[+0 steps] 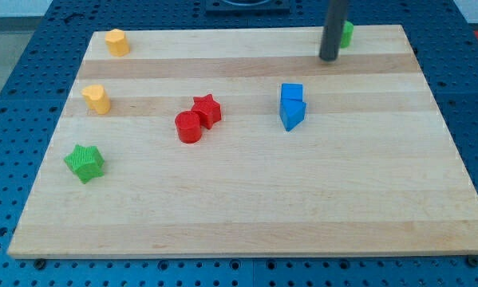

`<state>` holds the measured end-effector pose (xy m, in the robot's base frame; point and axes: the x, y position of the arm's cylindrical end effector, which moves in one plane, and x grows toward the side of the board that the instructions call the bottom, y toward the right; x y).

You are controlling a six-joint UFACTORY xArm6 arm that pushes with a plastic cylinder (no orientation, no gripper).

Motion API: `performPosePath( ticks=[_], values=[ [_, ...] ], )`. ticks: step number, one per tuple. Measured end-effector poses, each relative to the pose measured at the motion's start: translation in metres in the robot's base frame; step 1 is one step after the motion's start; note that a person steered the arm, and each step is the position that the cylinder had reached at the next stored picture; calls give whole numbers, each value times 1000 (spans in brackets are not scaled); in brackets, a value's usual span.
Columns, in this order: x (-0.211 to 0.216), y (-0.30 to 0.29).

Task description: Push the green circle left and down

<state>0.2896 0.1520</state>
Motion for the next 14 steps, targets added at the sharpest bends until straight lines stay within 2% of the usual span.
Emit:
performPosePath(
  ticks=[1,2,3,4,6,8,9,14],
  values=[
    [-18,52],
    [-78,109],
    [-98,101],
    [-98,88],
    [-95,13],
    [-72,45],
    [-66,41],
    [-42,-67]
  ],
)
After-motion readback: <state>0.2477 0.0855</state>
